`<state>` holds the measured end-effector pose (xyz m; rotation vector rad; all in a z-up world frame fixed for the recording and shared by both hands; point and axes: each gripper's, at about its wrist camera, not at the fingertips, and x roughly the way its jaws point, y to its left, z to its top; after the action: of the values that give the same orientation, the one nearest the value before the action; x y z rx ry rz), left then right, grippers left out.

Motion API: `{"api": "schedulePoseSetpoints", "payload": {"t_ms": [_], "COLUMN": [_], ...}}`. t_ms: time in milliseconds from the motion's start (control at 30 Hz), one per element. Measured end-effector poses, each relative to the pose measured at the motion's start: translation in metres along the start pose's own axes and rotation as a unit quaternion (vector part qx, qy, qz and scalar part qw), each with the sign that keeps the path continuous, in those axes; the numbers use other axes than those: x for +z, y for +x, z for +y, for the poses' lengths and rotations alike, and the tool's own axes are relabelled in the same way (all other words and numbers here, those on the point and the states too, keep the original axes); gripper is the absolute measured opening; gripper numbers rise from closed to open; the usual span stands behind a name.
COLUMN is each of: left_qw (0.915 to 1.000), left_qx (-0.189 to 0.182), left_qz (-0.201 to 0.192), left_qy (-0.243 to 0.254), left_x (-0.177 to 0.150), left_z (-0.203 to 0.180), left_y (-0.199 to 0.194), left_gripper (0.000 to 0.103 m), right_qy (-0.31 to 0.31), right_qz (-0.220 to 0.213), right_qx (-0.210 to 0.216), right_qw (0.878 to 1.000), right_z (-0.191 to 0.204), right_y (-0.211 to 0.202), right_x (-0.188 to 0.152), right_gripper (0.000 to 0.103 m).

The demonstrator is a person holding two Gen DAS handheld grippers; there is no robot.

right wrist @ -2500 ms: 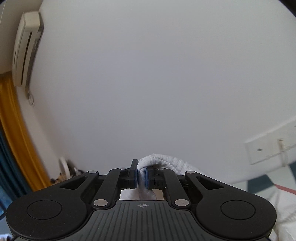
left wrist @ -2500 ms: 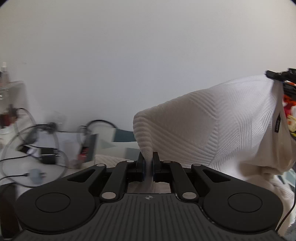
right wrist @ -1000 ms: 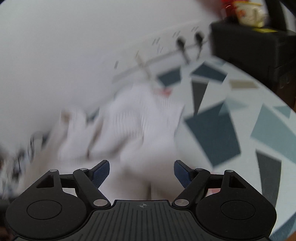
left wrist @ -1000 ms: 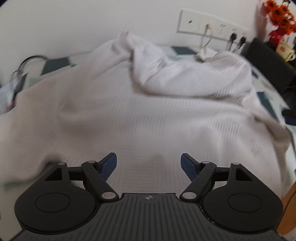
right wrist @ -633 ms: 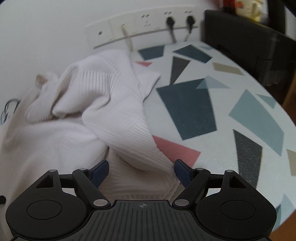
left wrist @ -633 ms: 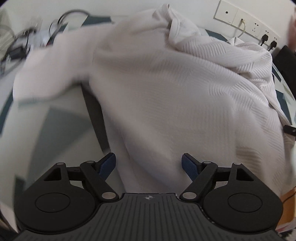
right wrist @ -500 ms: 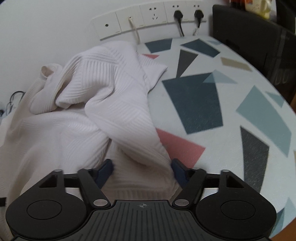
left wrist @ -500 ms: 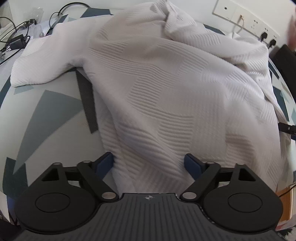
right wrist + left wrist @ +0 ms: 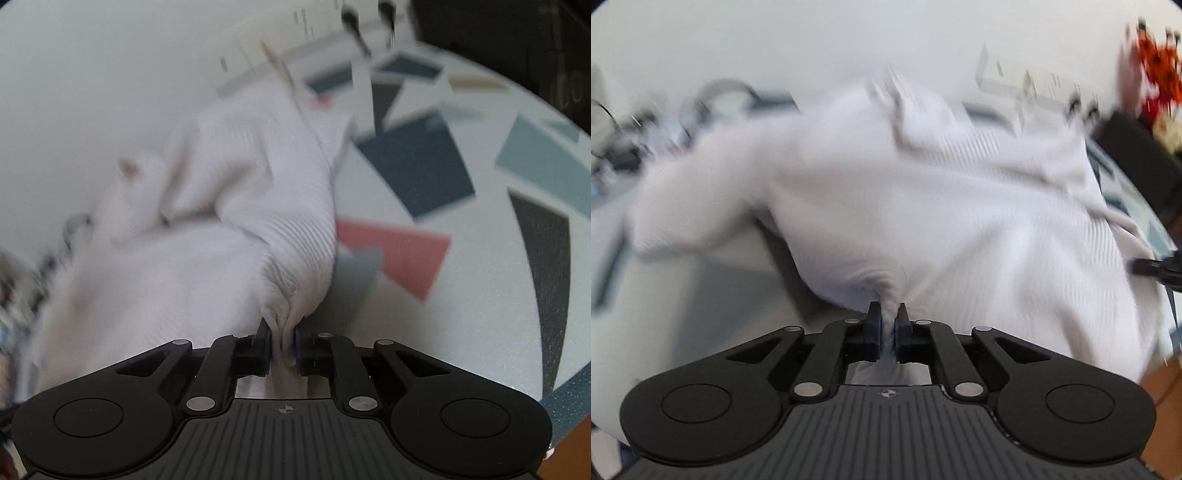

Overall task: Fold clothes
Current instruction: 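Grasp the sweatshirt hem with the left gripper while the right gripper grasps the hem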

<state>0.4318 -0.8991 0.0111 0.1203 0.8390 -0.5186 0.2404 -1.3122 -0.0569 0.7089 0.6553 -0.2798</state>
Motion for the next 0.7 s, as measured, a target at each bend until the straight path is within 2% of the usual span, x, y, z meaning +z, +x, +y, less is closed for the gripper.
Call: {"api": "schedulePoseSetpoints", "payload": {"t_ms": [100, 233, 333, 433, 500, 633, 667, 700], "left_qw": [0.9976, 0.9896, 0.9858, 0.9853, 0.9881, 0.9930, 0.9939, 0.9943], "left_qx": [0.020, 0.034, 0.030, 0.035, 0.046, 0.078, 0.086, 0.094], "left_qz": [-0.063, -0.134, -0.160, -0.165, -0.146, -0.088, -0.068, -0.046], "left_qy": [-0.021, -0.039, -0.042, -0.026, -0.014, 0.011, 0.017, 0.023], "left_x": [0.020, 0.044, 0.054, 0.056, 0.054, 0.024, 0.016, 0.010], "left_z": [0.023, 0.039, 0.046, 0.046, 0.046, 0.045, 0.044, 0.043], "left_y": [-0.029, -0.059, -0.070, -0.070, -0.059, -0.025, -0.015, -0.004], "left_gripper": [0.006, 0.006, 0.006, 0.006, 0.007, 0.009, 0.012, 0.021], "right_qy": [0.023, 0.043, 0.052, 0.045, 0.029, -0.051, -0.070, -0.085], "right_qz": [-0.089, -0.203, -0.248, -0.262, -0.232, -0.106, -0.067, -0.032], "right_qx": [0.021, 0.022, 0.030, 0.028, 0.051, 0.065, 0.069, 0.070], "right_qw": [0.996, 0.978, 0.967, 0.964, 0.971, 0.991, 0.993, 0.993], "right_z": [0.008, 0.017, 0.021, 0.030, 0.045, 0.084, 0.093, 0.100], "right_y": [-0.048, -0.110, -0.135, -0.141, -0.131, -0.076, -0.055, -0.034], "right_x": [0.013, 0.029, 0.037, 0.042, 0.039, 0.014, 0.005, -0.005], "right_gripper": [0.010, 0.010, 0.010, 0.010, 0.010, 0.010, 0.011, 0.011]}}
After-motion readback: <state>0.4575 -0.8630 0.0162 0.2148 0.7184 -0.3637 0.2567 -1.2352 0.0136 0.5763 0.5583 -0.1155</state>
